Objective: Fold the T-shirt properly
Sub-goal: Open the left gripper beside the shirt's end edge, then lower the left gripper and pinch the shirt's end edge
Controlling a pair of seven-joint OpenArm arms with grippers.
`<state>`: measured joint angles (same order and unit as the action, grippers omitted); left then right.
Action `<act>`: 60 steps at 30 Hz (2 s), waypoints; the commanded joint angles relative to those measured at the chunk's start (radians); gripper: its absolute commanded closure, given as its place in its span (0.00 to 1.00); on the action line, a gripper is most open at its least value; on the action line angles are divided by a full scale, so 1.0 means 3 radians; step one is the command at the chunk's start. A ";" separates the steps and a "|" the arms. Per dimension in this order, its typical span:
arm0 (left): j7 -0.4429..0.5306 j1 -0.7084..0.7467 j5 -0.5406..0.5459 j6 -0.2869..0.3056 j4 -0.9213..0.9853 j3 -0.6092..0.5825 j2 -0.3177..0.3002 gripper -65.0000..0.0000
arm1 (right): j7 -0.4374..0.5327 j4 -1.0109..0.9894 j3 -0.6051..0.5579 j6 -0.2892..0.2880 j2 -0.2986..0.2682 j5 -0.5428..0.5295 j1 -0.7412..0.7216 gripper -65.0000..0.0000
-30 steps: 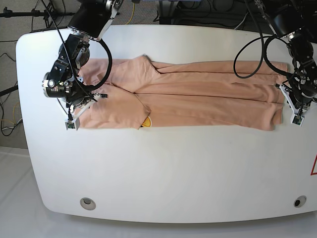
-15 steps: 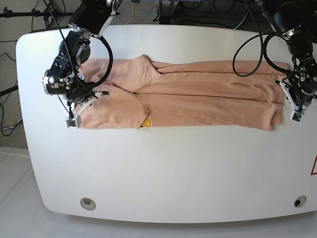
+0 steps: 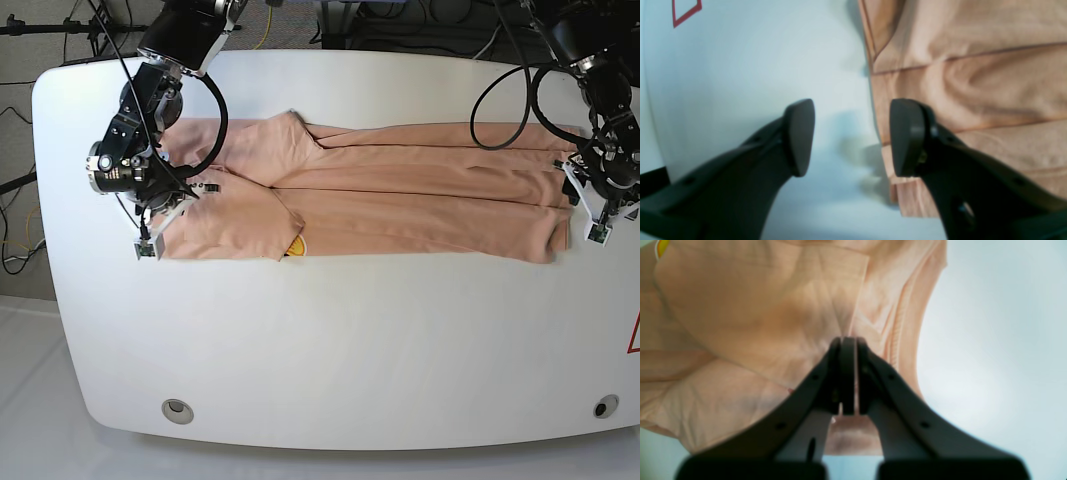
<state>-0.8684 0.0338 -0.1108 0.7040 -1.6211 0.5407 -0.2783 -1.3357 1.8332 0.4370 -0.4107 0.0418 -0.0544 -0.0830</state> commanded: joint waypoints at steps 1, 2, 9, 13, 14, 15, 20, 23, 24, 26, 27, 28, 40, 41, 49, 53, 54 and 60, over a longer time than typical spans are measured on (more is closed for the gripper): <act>0.0122 -0.0027 0.0034 -0.0020 -0.0005 0.0013 -0.0075 0.42 | 0.0096 -0.0029 -0.0025 -0.0019 -0.0009 0.0012 -0.0067 0.99; 0.0152 -0.0025 0.0038 -0.0020 0.0008 0.0011 -0.0076 0.41 | 0.0110 -0.0058 -0.0032 -0.0023 -0.0008 0.0021 -0.0071 0.99; 0.0276 -0.0052 0.0030 -0.0020 0.0106 -0.0005 -0.0061 0.38 | 0.0272 -0.0404 -0.0022 0.0035 0.0001 0.0021 -0.0090 0.99; 0.0275 -0.0078 0.0019 -0.0020 0.0199 -0.0008 -0.0063 0.39 | 0.0325 -0.0545 -0.0012 0.0058 -0.0001 0.0013 -0.0105 0.99; 0.0271 -0.0084 0.0015 -0.0020 0.0222 -0.0009 -0.0063 0.39 | 0.0334 -0.0576 -0.0011 0.0065 -0.0001 0.0011 -0.0111 0.99; 0.0250 -0.0107 0.0006 -0.0020 0.0282 0.0006 -0.0059 0.40 | 0.0339 -0.0594 -0.0011 0.0076 -0.0005 0.0005 -0.0110 0.99; 0.0226 -0.0158 -0.0006 -0.0020 0.0441 0.0026 -0.0052 0.43 | 0.0347 -0.0624 -0.0008 0.0095 -0.0010 -0.0003 -0.0111 0.99; 0.0230 -0.0180 -0.0009 -0.0020 0.0482 0.0030 -0.0051 0.43 | 0.0329 -0.0583 -0.0007 0.0089 -0.0009 -0.0003 -0.0104 0.99; 0.0234 -0.0184 -0.0010 -0.0020 0.0492 0.0031 -0.0051 0.43 | 0.0322 -0.0568 -0.0007 0.0087 -0.0008 -0.0003 -0.0099 0.99; 0.0219 -0.0196 -0.0053 -0.0020 0.0451 0.0002 -0.0029 0.41 | 0.0257 -0.0420 -0.0028 0.0059 0.0013 0.0008 -0.0073 0.99; 0.0218 -0.0197 -0.0053 -0.0020 0.0448 0.0001 -0.0025 0.41 | 0.0247 -0.0406 -0.0030 0.0059 0.0014 0.0007 -0.0070 0.99; 0.0218 -0.0199 -0.0054 -0.0020 0.0445 -0.0001 -0.0021 0.41 | 0.0238 -0.0392 -0.0031 0.0058 0.0014 0.0006 -0.0068 0.99; 0.0155 -0.0165 -0.0155 -0.0020 0.0290 -0.0042 0.0134 0.42 | 0.0202 -0.0192 -0.0032 0.0037 0.0016 -0.0008 -0.0030 0.99; 0.0152 -0.0166 -0.0157 -0.0020 0.0285 -0.0039 0.0140 0.42 | 0.0200 -0.0190 -0.0034 0.0038 0.0017 -0.0008 -0.0028 0.99; 0.0207 -0.0156 -0.0162 -0.0020 0.0258 -0.0039 0.0115 0.41 | 0.0267 -0.0432 -0.0037 0.0063 0.0026 0.0019 -0.0064 0.99; 0.0237 -0.0154 -0.0158 -0.0020 0.0269 -0.0045 0.0103 0.41 | 0.0308 -0.0526 -0.0033 0.0061 0.0029 0.0019 -0.0068 0.99; 0.0245 -0.0154 -0.0153 -0.0020 0.0272 -0.0047 0.0101 0.41 | 0.0317 -0.0544 -0.0035 0.0061 0.0030 0.0020 -0.0070 0.99; 0.0227 -0.0170 -0.0030 -0.0020 0.0317 -0.0039 0.0074 0.42 | 0.0257 -0.0498 -0.0046 0.0059 0.0020 0.0009 -0.0058 1.00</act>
<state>-0.8127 0.0013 -0.1463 0.7006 -1.5177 0.5243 -0.2314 -1.2591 1.6554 0.4271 -0.3920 0.0551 -0.0463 -0.0830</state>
